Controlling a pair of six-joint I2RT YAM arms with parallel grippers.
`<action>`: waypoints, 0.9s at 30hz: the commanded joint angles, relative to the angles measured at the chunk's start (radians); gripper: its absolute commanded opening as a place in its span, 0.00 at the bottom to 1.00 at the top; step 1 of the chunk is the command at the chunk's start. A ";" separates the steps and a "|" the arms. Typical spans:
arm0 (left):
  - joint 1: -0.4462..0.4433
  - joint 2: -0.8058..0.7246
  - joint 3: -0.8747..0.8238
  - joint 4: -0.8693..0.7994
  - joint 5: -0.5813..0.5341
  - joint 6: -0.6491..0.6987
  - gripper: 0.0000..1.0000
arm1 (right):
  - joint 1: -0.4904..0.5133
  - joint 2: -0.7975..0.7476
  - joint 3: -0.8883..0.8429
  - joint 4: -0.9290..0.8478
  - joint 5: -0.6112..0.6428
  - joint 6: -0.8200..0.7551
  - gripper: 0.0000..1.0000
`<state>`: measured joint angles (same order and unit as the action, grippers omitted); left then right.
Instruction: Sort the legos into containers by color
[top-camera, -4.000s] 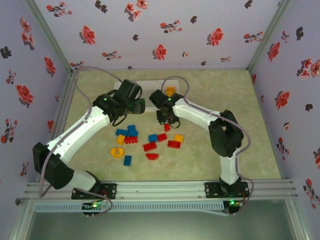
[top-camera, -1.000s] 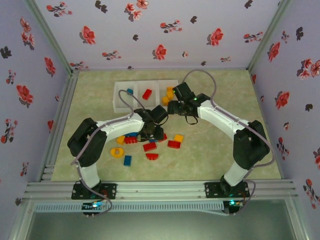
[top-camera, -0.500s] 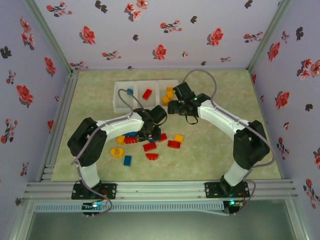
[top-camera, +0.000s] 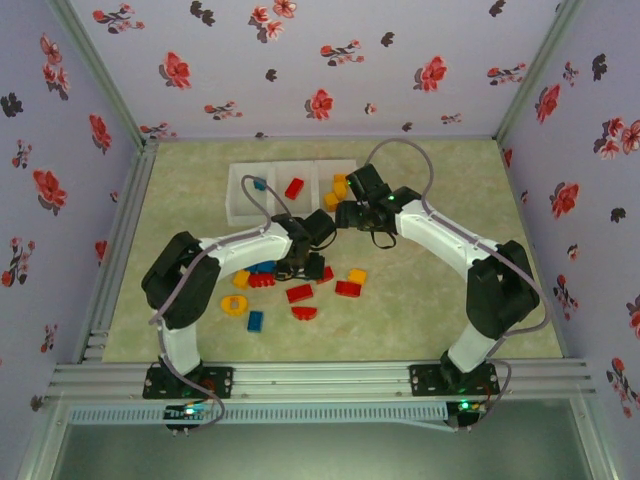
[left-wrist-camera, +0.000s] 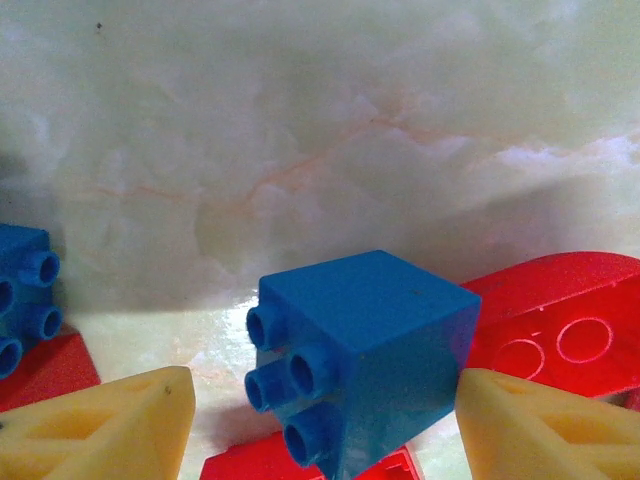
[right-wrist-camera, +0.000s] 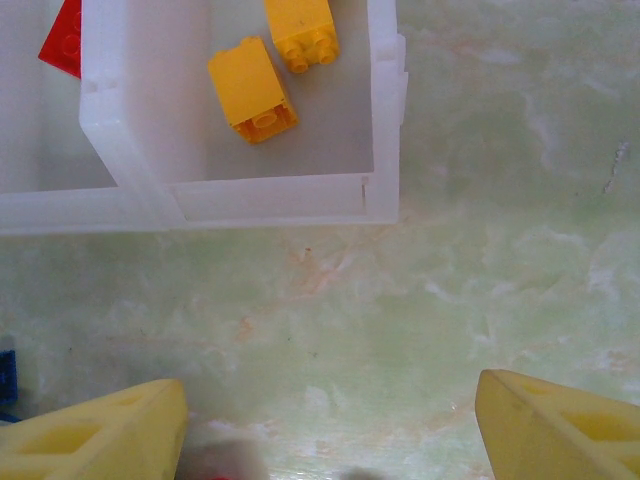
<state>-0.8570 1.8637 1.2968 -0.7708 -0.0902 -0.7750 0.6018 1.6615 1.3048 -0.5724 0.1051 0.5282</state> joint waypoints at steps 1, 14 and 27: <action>0.007 0.020 0.017 -0.015 -0.018 0.026 0.70 | -0.006 -0.003 0.017 -0.011 0.020 0.003 0.77; 0.025 0.080 0.042 0.004 -0.013 0.029 0.66 | -0.005 -0.016 0.008 -0.024 0.040 -0.003 0.77; 0.044 0.093 0.049 0.014 -0.018 0.054 0.44 | -0.005 -0.033 -0.004 -0.032 0.059 -0.006 0.77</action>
<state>-0.8223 1.9514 1.3220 -0.7479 -0.0895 -0.7380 0.6018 1.6608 1.3048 -0.5735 0.1318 0.5274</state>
